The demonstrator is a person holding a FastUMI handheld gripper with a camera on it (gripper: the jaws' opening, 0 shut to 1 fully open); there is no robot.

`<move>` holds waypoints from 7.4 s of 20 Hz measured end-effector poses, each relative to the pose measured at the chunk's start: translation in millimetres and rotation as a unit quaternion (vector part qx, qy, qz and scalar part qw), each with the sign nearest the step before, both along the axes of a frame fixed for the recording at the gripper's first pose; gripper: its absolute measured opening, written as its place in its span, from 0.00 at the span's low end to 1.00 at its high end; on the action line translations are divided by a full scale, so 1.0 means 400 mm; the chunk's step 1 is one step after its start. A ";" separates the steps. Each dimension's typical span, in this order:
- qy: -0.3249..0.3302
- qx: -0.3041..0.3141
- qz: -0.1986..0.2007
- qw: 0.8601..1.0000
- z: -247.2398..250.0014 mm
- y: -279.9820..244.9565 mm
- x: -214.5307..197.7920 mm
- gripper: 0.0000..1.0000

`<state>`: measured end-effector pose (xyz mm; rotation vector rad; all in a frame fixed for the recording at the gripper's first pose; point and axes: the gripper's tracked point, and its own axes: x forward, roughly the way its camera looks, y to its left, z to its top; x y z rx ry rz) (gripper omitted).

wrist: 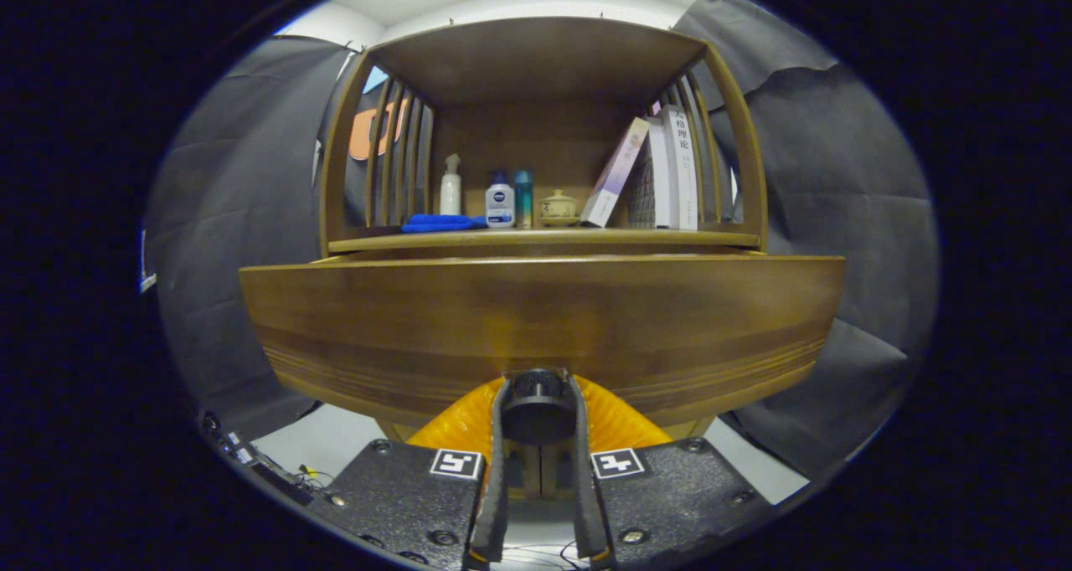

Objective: Pull open the drawer, take out the items inside it, and place them on the countertop above the cabinet.

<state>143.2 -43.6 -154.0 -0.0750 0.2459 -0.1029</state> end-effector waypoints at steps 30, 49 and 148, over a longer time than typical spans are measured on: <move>0.125 0.052 0.060 0.989 0.045 0.037 -0.281 0.49; 0.298 0.016 0.135 0.945 0.237 0.118 -0.003 0.93; 0.098 -0.011 0.048 0.994 0.499 0.161 0.315 0.82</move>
